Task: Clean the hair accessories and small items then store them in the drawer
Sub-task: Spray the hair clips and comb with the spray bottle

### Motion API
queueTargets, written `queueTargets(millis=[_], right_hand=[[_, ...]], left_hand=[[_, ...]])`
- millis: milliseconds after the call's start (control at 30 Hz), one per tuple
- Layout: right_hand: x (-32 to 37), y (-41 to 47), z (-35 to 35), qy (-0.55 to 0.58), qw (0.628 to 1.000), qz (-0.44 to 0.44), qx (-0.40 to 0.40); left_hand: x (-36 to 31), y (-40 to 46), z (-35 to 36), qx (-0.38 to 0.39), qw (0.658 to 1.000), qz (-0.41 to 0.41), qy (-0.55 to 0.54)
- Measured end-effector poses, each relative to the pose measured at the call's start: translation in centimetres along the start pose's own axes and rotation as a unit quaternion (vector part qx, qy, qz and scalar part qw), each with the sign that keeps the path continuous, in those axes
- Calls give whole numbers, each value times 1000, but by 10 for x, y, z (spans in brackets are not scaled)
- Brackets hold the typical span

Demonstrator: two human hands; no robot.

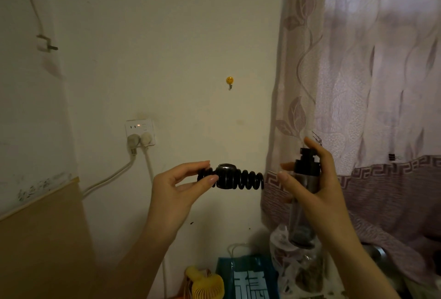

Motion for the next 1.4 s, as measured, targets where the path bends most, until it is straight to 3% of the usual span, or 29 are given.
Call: queueTargets(millis=[400, 667, 1033, 1400], right_hand=[[-2, -4, 10, -40, 996, -54, 54], [-2, -7, 21, -36, 995, -82, 41], [-9, -10, 21, -62, 995, -67, 31], [-13, -12, 8, -20, 999, -39, 0]], left_hand=[[1, -2, 5, 19, 999, 12, -48], [0, -2, 4, 22, 998, 9, -53], [-2, -4, 5, 30, 999, 10, -36], [-1, -4, 4, 24, 998, 8, -54]])
Point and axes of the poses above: each hand's wrist, its own y-axis towards the middle knuckle, its own z-axis out of the palm, x = y × z, the point moved 4 cm from there along y, towards the middle knuckle, and after that the axes turned 8 degrees about -y, right-handed, at the moved point
